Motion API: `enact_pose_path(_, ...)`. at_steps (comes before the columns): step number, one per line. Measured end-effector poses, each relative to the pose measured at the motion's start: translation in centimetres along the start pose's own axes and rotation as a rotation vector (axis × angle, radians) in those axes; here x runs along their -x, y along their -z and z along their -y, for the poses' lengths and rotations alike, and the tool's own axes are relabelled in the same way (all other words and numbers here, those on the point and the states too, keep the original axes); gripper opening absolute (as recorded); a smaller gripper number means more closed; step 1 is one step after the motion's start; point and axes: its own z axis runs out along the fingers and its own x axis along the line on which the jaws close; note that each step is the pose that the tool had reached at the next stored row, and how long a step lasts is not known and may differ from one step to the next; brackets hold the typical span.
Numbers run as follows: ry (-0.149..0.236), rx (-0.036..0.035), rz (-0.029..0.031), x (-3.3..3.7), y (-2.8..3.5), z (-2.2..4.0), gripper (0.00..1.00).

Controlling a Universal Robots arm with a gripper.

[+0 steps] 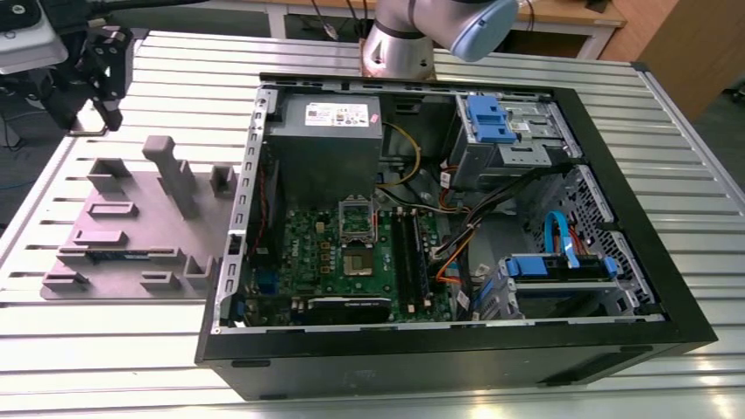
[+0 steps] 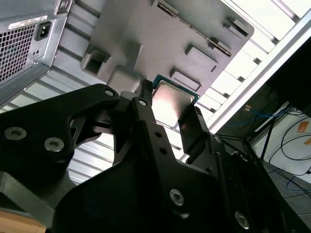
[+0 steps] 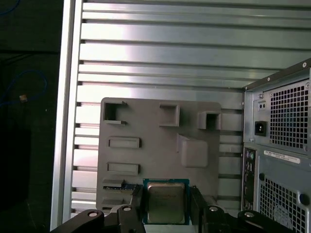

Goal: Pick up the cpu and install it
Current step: 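Pick up the cpu and move it towards the insertion slot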

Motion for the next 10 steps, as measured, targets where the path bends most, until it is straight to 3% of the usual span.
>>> enact_pose_path(10, 0.000, -0.0001, -0.0001, 1.44, 0.04, 0.04, 0.47)
